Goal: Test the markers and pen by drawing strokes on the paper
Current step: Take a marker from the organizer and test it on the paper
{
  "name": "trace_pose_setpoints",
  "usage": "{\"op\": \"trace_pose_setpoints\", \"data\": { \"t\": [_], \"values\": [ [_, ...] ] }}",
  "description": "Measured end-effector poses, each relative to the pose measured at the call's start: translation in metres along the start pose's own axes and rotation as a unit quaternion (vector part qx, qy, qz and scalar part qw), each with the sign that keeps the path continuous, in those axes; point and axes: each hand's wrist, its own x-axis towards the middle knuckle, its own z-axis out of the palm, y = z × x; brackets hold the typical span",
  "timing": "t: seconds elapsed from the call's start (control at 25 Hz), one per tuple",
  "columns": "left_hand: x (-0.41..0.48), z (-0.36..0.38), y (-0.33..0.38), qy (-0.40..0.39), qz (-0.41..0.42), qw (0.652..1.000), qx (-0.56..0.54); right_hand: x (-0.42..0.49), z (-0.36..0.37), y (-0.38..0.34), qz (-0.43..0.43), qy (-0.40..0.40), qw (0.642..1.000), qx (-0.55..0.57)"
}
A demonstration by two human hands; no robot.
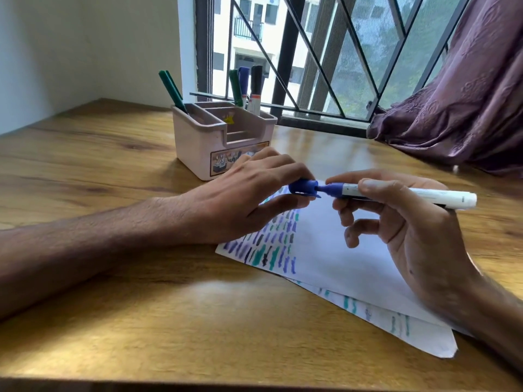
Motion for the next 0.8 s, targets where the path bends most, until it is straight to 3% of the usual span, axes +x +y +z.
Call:
{"op": "trace_pose_setpoints", "data": {
  "t": [0.36,0.56,0.8],
  "values": [
    [-0.001,-0.009,0.005,0.014,0.057,0.998,-0.034,0.000,0.004,-0.009,-0.010,-0.014,1.000,0.017],
    [0.000,-0.010,0.019,0.017,-0.015,0.976,-0.216,0.005,0.006,-0.006,-0.019,-0.034,0.998,0.053],
    [0.009,-0.010,0.018,-0.036,-0.084,0.936,-0.340,0.011,0.002,-0.006,-0.027,-0.039,0.997,0.054]
  ]
}}
